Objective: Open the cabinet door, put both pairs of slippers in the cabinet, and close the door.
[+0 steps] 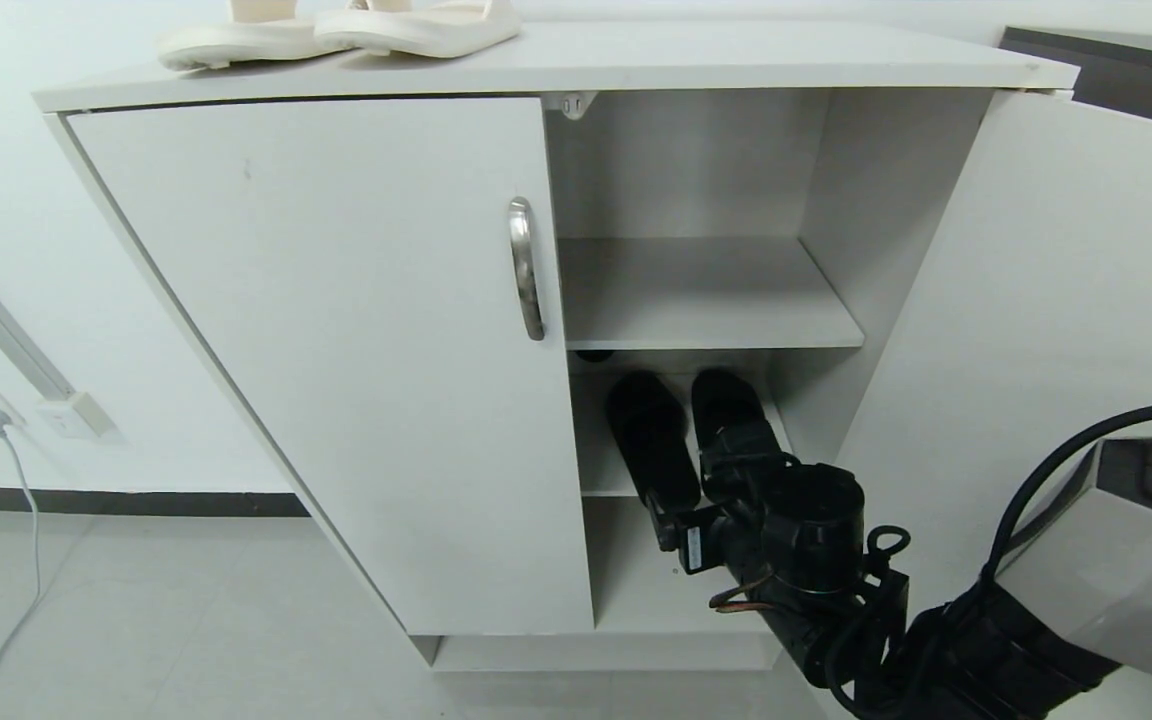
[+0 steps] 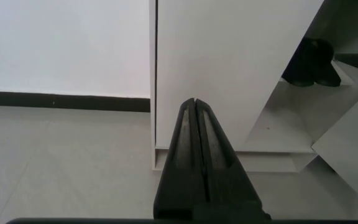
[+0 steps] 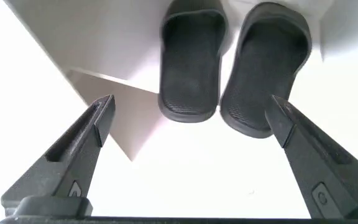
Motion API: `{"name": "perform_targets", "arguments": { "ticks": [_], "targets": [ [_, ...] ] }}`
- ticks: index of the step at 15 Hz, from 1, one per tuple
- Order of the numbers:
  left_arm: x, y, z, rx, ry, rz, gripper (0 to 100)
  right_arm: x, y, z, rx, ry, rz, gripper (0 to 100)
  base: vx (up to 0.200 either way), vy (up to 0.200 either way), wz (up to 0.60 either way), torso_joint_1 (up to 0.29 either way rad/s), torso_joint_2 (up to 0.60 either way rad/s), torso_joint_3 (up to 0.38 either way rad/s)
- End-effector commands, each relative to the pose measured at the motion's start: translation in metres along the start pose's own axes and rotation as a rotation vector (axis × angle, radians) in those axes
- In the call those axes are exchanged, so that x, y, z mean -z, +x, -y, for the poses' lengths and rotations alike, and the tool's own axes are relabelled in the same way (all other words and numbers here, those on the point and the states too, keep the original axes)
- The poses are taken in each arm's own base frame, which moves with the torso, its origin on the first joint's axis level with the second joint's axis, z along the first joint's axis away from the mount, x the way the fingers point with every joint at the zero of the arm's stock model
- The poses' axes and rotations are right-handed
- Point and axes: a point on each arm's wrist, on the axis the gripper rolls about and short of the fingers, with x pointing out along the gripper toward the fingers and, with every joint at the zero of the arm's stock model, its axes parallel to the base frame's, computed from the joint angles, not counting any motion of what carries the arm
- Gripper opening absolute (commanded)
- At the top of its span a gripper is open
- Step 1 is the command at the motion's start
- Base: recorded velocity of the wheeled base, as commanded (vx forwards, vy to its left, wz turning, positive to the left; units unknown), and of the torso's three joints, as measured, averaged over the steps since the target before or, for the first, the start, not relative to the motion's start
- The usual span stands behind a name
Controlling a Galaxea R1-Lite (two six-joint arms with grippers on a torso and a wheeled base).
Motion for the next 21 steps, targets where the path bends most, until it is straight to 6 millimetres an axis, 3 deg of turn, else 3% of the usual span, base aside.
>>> {"name": "perform_targets", "arguments": {
  "ticks": [1,3,14,21],
  "targets": [
    [0.0000,0.0001,0.0000,-0.001,-0.001,-0.001,0,-0.0016,-0.0022,-0.0014,-0.006,0.003,0.003,100,-0.200,0.000,0.00,0.007,0.00,0.002],
    [0.0001,0.0001,0.0000,0.000,-0.001,-0.003,0,0.0000,-0.0020,-0.0015,-0.008,0.000,-0.002,100,-0.200,0.000,0.00,0.002,0.00,0.002],
    [0.0000,0.0001,-0.0003,-0.015,-0.008,0.000,0,0.0018,-0.0010,-0.0019,-0.007,-0.003,-0.006,100,0.000,0.000,0.00,0.000,0.00,0.000],
    [-0.0003,0.0000,-0.0002,-0.012,-0.008,-0.001,0,0.0029,-0.0014,-0.0022,-0.006,-0.006,-0.008,100,0.000,0.000,0.00,0.002,0.00,0.175]
  ]
}}
